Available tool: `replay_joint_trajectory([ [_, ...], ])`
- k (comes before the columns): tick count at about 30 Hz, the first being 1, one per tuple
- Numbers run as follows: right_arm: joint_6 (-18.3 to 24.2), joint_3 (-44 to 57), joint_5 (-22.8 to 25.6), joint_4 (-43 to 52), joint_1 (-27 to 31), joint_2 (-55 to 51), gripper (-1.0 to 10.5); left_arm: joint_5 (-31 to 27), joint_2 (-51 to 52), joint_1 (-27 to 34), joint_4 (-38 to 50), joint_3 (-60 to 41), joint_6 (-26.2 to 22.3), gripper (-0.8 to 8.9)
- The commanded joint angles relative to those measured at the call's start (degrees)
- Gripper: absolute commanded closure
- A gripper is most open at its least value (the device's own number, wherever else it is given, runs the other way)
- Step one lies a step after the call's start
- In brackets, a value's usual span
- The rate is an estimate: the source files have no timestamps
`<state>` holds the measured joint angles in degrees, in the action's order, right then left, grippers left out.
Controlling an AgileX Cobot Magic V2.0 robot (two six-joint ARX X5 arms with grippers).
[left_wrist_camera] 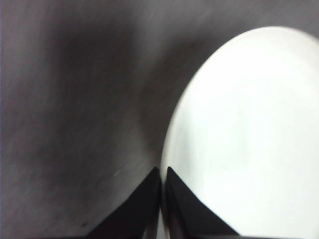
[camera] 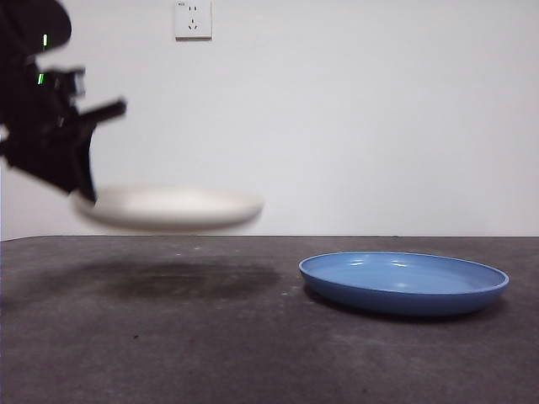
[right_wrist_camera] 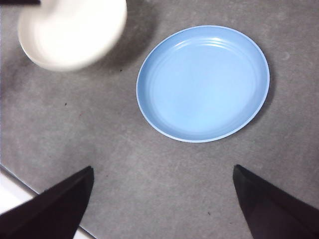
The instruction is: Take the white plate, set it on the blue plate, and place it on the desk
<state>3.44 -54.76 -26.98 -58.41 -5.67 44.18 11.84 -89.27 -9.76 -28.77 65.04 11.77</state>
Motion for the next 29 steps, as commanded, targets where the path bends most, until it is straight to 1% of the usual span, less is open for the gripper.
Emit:
replay_joint_trajectory([
  [1, -1.6, -1.1, 0.0, 0.5, -0.2, 0.3, 5.0, 1.3, -0.2, -1.8, -0.8, 3.6, 2.6, 8.04],
  [5, -1.8, -1.1, 0.0, 0.5, -0.2, 0.1, 5.0, 2.2, -0.3, -5.8, -0.6, 6.3, 4.2, 8.04],
  [8, -2.2, -1.2, 0.0, 0.5, -0.2, -0.7, 5.0, 2.1, -0.4, -9.8, 2.8, 6.8, 6.0, 8.04],
  [12, -4.0, -1.3, 0.0, 0.5, -0.2, -2.1, 5.0, 2.1, -2.1, -14.1, 6.4, 7.2, 8.6, 8.04],
  [14, -4.8, -1.5, 0.0, 0.4, -0.2, -3.3, 5.0, 2.1, -3.7, -16.0, 7.4, 7.9, 8.7, 8.04],
  [19, -6.1, -2.9, 0.3, -0.2, -0.2, -6.2, 5.0, 2.1, -9.6, -19.7, 7.0, 12.4, 8.9, 8.04],
  [22, -6.3, -4.5, 0.6, -1.7, -0.2, -7.3, 5.0, 2.1, -13.5, -21.6, 6.3, 15.8, 8.9, 8.04],
  [26, -6.3, -7.6, 3.3, -4.5, -0.2, -8.1, 5.0, 2.1, -19.8, -23.8, 4.0, 21.7, 8.9, 8.04],
  [29, -6.3, -9.9, 4.2, -6.1, -0.2, -8.1, 5.0, 1.6, -24.2, -25.1, 2.7, 25.5, 8.5, 8.04],
])
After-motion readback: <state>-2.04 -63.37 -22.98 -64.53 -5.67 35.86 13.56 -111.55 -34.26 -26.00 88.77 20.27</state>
